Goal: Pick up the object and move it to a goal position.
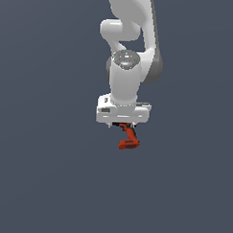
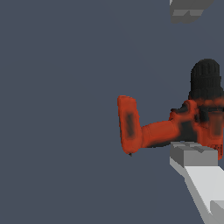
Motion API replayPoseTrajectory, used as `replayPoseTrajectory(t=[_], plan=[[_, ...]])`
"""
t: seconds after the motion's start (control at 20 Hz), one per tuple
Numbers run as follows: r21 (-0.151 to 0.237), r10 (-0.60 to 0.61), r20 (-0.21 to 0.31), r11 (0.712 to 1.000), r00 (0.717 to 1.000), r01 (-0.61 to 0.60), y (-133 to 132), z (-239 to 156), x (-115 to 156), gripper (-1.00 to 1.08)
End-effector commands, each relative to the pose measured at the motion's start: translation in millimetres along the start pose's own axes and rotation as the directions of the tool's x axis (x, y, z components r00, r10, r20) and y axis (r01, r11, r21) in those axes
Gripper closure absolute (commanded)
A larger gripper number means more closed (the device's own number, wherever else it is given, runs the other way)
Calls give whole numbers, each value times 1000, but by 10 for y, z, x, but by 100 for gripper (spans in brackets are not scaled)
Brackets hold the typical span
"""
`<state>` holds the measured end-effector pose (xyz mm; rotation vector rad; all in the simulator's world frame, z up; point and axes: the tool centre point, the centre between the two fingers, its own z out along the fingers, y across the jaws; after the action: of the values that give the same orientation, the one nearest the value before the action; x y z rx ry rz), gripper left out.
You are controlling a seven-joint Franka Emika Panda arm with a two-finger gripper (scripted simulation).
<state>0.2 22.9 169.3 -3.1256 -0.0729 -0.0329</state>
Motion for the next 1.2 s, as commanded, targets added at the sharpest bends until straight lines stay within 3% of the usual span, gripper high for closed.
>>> replayPoseTrajectory(t=[0.0, 0.7, 1.15], plan=[[0, 0, 0, 1000, 1000, 0, 0, 0, 0, -60], [4, 62, 23, 998, 998, -62, 112, 80, -87, -60], [30, 217, 22, 976, 976, -218, 86, 218, -195, -60]])
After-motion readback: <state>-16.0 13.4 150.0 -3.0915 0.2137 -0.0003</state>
